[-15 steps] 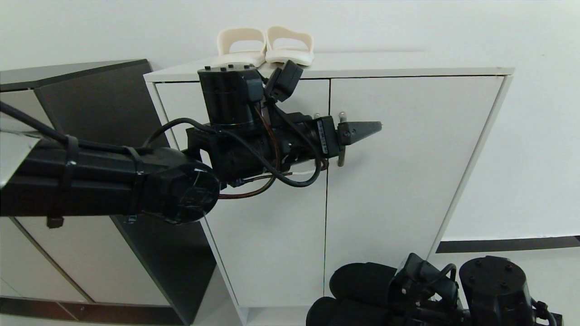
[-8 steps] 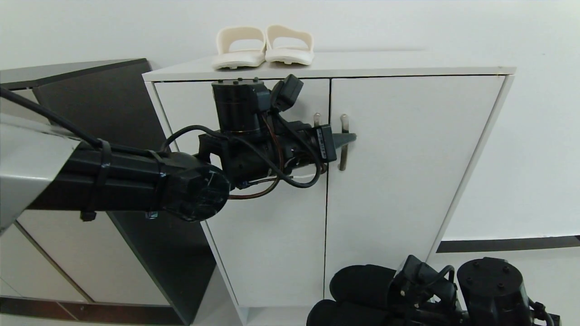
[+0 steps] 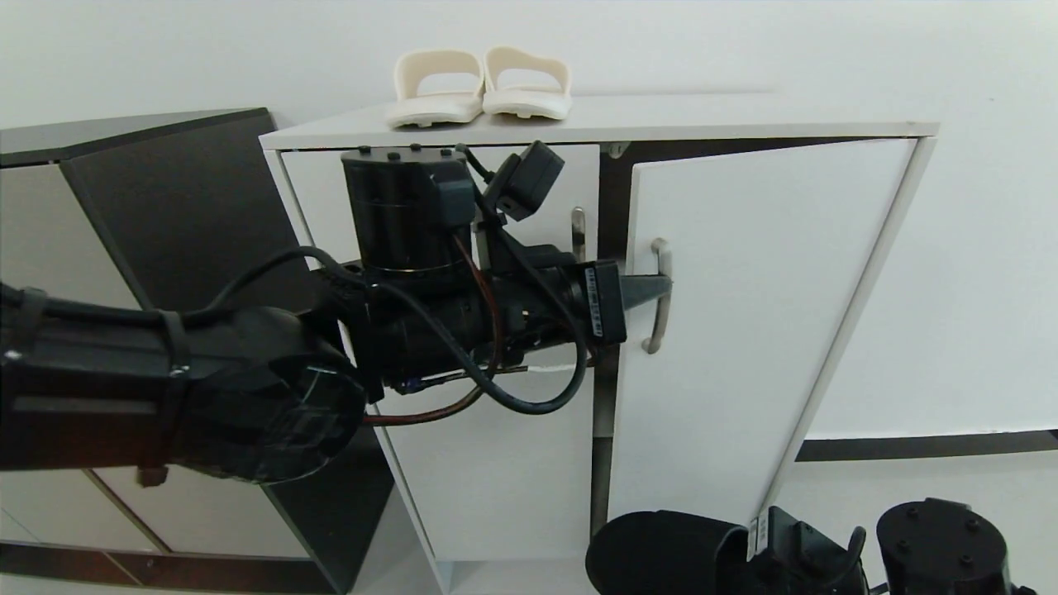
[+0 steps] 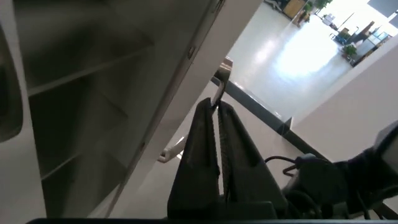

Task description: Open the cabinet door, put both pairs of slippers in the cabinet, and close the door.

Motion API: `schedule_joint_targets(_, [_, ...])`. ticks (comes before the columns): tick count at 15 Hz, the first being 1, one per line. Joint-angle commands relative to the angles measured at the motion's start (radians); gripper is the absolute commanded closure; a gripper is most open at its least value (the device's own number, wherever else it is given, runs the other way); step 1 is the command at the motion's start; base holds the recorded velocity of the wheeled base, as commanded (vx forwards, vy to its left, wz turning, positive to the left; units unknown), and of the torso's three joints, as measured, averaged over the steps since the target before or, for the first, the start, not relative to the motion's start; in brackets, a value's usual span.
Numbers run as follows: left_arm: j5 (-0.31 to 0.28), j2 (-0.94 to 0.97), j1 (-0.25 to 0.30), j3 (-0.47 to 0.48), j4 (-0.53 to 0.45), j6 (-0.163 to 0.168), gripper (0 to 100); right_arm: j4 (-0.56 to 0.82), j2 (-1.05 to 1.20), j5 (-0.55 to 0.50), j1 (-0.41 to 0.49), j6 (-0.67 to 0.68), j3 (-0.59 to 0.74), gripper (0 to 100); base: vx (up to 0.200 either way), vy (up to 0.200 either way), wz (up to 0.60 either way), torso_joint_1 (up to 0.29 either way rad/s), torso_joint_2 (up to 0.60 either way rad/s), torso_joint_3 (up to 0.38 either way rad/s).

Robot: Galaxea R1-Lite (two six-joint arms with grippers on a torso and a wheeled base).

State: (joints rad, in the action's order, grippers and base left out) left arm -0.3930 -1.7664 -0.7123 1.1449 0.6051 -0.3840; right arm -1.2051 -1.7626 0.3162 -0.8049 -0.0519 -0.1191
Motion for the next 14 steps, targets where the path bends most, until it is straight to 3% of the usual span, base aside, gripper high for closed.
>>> schedule_joint_targets(1, [0.002,0.09,-0.013,-0.056,0.001,0.001,100,-0.001,-0.008,0.001,0.0,-0.002,0.01,100,0.0,0.0,0.0,0.0,0.0,0.0])
schedule_joint_targets(4, [-0.004,0.166,-0.015,-0.157,0.024,0.005,100,-0.001,-0.009,0.001,0.001,-0.003,0.012,100,0.0,0.0,0.0,0.0,0.0,0.0])
schedule_joint_targets(7, [-0.006,0.131,0.054,-0.198,0.208,-0.003,100,-0.005,-0.023,0.0,0.0,-0.005,0.012,100,0.0,0.0,0.0,0.0,0.0,0.0])
schedule_joint_targets(8, [-0.006,0.116,0.082,-0.189,0.223,-0.019,100,-0.008,-0.023,-0.003,0.0,-0.005,0.012,100,0.0,0.0,0.0,0.0,0.0,0.0])
schedule_joint_targets(11, [-0.007,0.038,0.128,-0.082,0.223,-0.138,100,-0.008,-0.025,-0.003,0.0,-0.006,0.013,100,0.0,0.0,0.0,0.0,0.0,0.0])
schedule_joint_targets(14, [-0.007,-0.013,0.125,-0.033,0.223,-0.138,100,-0.008,-0.025,-0.005,0.0,-0.017,0.016,100,0.0,0.0,0.0,0.0,0.0,0.0])
